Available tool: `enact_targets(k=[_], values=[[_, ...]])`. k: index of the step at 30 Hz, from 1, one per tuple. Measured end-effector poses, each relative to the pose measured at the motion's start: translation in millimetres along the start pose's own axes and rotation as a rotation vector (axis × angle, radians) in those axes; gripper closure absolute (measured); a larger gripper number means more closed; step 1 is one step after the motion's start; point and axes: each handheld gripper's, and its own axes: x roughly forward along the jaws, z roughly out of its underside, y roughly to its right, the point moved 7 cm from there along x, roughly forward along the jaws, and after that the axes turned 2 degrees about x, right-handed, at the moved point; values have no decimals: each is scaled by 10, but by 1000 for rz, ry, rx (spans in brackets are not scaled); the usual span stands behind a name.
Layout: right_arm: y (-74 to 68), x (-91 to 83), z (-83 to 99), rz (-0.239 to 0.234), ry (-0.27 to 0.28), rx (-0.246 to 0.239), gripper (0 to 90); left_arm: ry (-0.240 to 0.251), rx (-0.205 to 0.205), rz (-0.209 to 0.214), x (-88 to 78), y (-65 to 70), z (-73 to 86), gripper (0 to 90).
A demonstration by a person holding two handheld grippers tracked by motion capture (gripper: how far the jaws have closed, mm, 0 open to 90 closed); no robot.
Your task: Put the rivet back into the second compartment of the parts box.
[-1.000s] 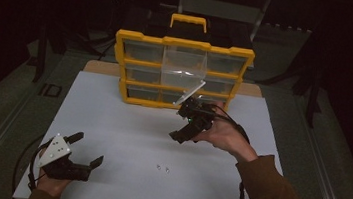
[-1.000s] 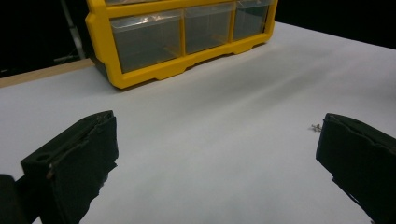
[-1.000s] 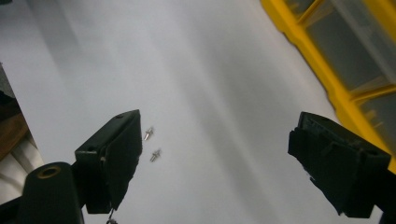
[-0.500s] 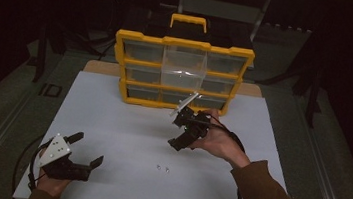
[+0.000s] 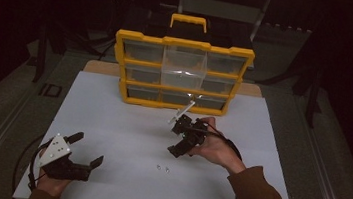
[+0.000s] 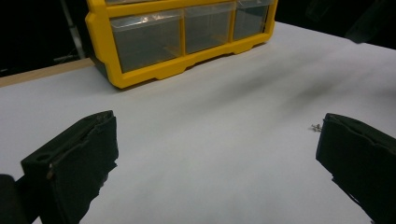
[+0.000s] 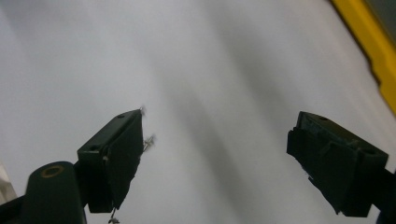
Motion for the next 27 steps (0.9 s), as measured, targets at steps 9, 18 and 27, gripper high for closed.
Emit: enact_targets(k=[9, 18, 27], values=[[-86, 183, 106, -21, -21, 8, 180, 1, -1, -1, -2, 0, -1, 0], [-224, 374, 202, -33, -56, -18, 184, -1, 1, -2, -3, 0, -1, 0], [-347, 540, 265, -36, -104, -47, 218, 1, 1, -2, -4, 1, -3, 0]])
